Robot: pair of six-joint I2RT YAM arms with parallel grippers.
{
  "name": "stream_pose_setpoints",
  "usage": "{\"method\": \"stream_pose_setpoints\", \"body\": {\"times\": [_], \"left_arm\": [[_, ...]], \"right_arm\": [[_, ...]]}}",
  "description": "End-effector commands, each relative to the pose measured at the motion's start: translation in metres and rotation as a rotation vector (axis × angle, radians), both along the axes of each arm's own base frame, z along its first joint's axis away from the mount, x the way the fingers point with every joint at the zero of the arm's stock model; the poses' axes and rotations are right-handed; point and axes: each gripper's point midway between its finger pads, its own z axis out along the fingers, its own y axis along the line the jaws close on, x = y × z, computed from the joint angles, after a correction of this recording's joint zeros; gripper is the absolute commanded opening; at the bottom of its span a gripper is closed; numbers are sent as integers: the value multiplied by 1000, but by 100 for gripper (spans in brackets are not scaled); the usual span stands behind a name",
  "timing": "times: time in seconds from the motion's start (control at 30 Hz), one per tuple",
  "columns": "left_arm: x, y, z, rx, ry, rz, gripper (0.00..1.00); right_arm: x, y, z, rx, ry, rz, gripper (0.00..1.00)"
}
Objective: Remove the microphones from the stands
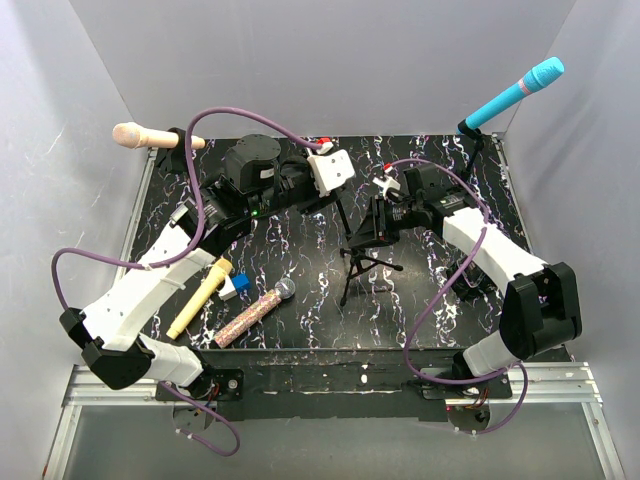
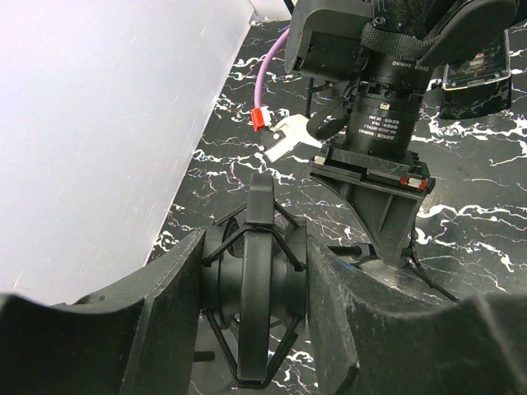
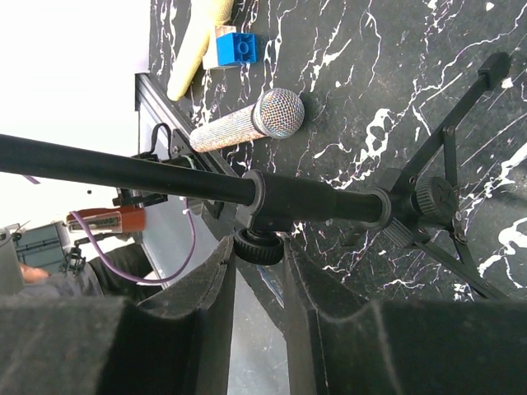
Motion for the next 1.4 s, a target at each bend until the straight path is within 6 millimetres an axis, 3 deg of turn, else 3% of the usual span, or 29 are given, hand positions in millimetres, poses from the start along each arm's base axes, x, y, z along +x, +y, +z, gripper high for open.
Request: {"method": "stream_pose_setpoints", "body": {"times": [0.0,0.13,0.23,0.37,0.53,0.73,0.8,0.9,1.0,1.1,1.13,1.2,1.3,1.37], "left_arm": [[-6,0,29,-85,-27,-10,0],[-9,0,30,-92,-13,-15,0],[-15,-2,34,-107,11,-40,0],[-26,-5,37,-133,45,-84,0],[-45,-14,29,-151,113,-175,0],[-55,-24,30,-180,154,-245,0],[-53,-27,33,-184,156,-243,0],[-51,-28,31,-181,155,-243,0],[-51,-30,27,-179,165,-245,0],[-50,-31,25,-181,170,-242,0],[-49,-31,25,-181,169,-239,0],[-47,-31,24,-178,166,-230,0],[-41,-31,22,-171,161,-210,0],[-38,-31,20,-168,157,-198,0]], "right_arm": [[8,-4,1,-41,-68,-33,22],[25,-16,0,-138,-198,-59,1],[44,-32,7,-251,-372,-38,1],[55,-36,20,-342,-708,148,1],[59,-36,9,-477,-1108,392,1],[70,-27,5,-650,-1756,650,1],[69,-21,13,-739,-2071,745,1],[54,-14,10,-783,-2383,770,1],[42,-11,3,-803,-2510,758,1],[40,-16,-8,-817,-2460,773,1],[41,-19,-9,-817,-2432,762,3],[40,-24,-11,-823,-2369,762,34],[35,-31,-3,-802,-2330,709,70],[27,-32,1,-770,-2316,719,73]]}}
